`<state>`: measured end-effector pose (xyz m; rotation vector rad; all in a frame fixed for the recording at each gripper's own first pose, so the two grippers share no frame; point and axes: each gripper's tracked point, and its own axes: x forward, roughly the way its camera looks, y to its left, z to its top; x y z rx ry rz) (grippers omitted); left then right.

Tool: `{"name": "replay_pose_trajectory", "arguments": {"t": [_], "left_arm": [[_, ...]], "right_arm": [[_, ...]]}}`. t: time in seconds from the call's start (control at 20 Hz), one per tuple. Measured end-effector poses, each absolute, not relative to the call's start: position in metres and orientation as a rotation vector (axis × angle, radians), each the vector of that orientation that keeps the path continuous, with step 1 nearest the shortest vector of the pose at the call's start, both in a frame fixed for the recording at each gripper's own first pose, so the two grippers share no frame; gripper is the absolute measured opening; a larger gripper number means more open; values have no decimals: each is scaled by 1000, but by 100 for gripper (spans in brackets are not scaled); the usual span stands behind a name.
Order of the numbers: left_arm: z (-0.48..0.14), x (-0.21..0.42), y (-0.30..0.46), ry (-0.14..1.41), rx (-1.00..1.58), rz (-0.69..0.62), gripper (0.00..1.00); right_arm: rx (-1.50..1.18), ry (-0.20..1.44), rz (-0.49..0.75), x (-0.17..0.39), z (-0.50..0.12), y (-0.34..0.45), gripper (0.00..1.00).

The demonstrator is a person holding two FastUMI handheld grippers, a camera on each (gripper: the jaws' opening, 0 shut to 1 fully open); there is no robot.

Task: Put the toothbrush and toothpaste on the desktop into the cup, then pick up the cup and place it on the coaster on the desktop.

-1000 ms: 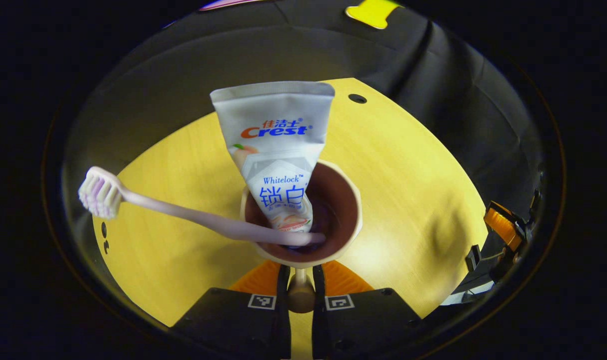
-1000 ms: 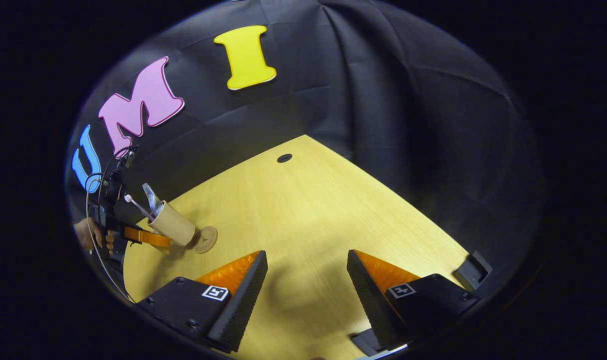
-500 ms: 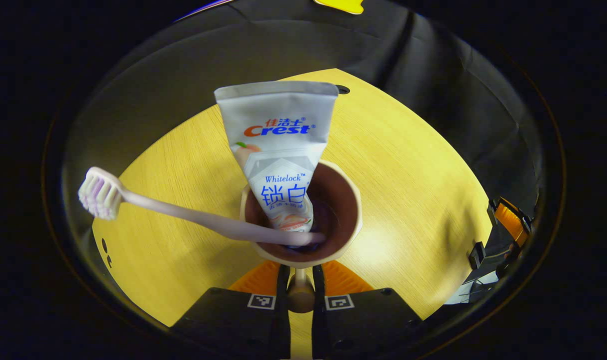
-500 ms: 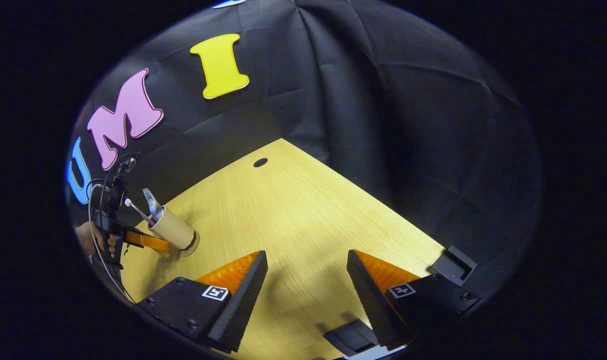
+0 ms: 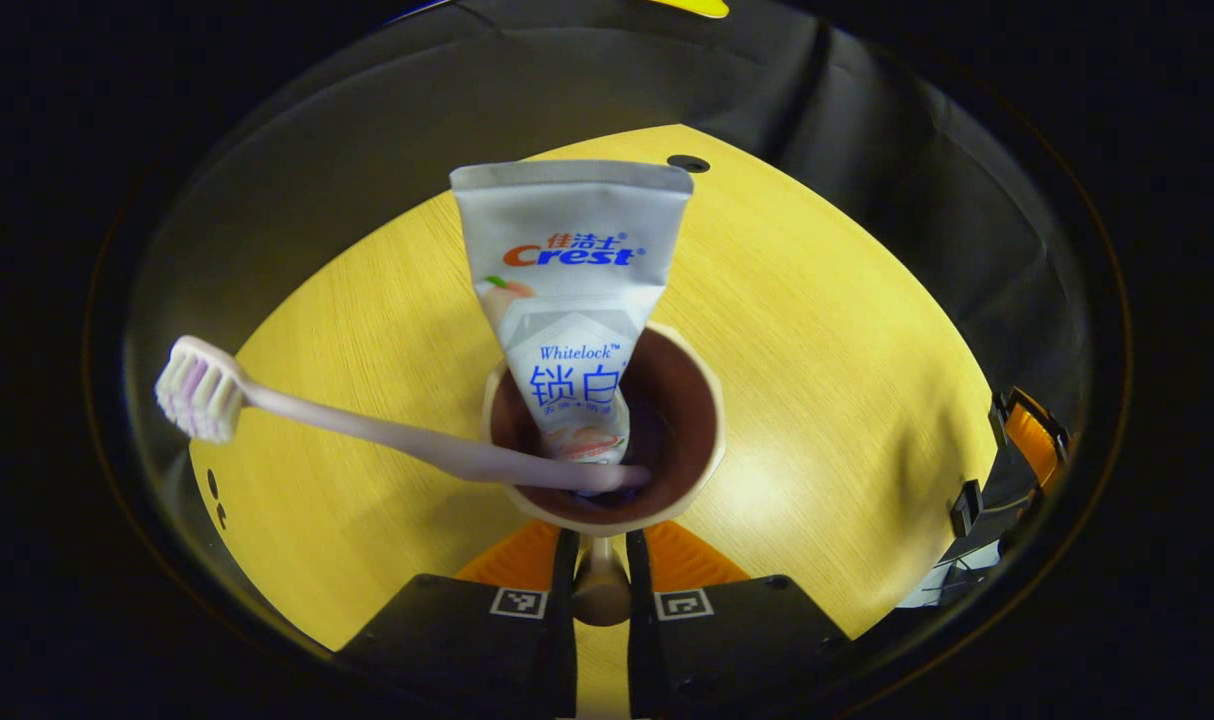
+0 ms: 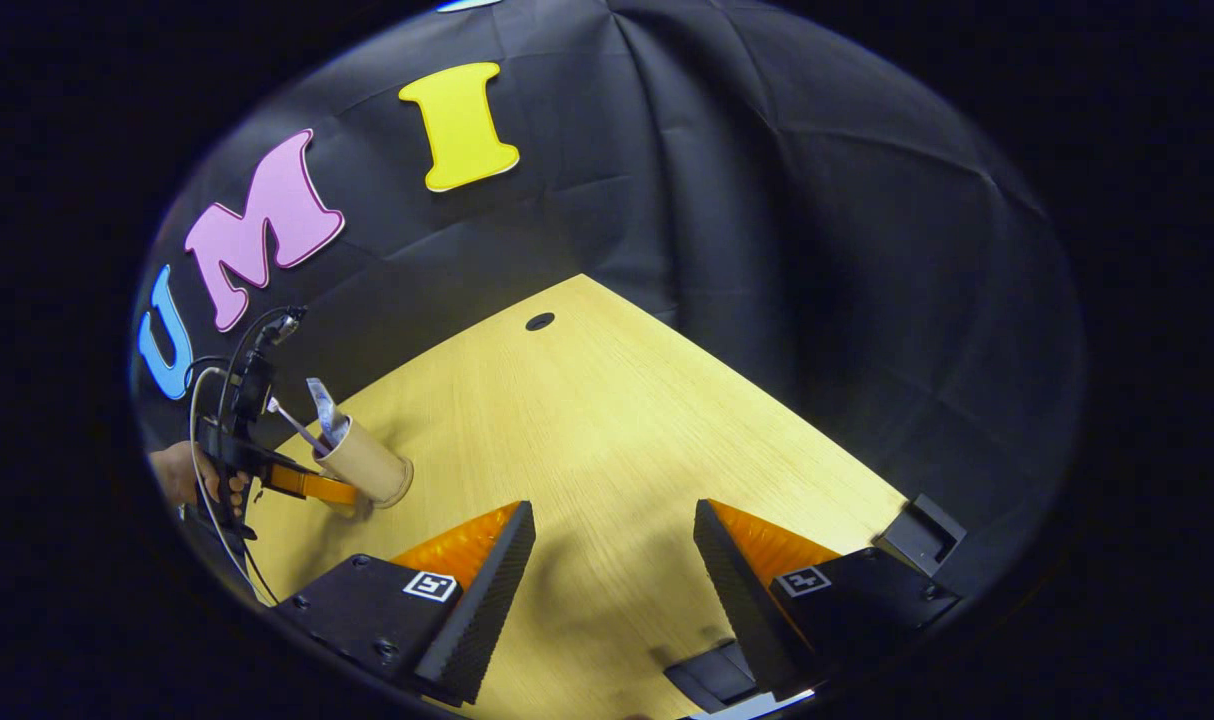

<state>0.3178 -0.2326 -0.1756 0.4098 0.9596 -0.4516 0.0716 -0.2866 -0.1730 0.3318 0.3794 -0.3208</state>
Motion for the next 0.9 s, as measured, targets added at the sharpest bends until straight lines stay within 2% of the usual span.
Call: {"name": "replay_pose_trajectory", "arguments": {"t": [0.15,0.2,0.25,0.45,0.65,0.85,0.9], "left_arm": [[-173,315,-231,958,404,-442,30],[-170,314,-230,951,399,-439,25],[-168,314,-232,933,387,-438,31],[-150,300,-227,886,313,-424,100],[-110,272,-208,796,235,-410,99],[-49,241,-175,623,191,-363,98],[-33,230,-165,575,182,-347,94]], "right_arm": [[322,373,-302,75,-170,-279,98],[318,370,-298,75,-168,-277,98],[314,367,-293,75,-166,-275,98],[301,363,-259,83,-152,-257,98],[242,331,-192,94,-121,-227,98],[162,281,-125,93,-78,-187,98],[144,268,-101,91,-66,-174,98]]}}
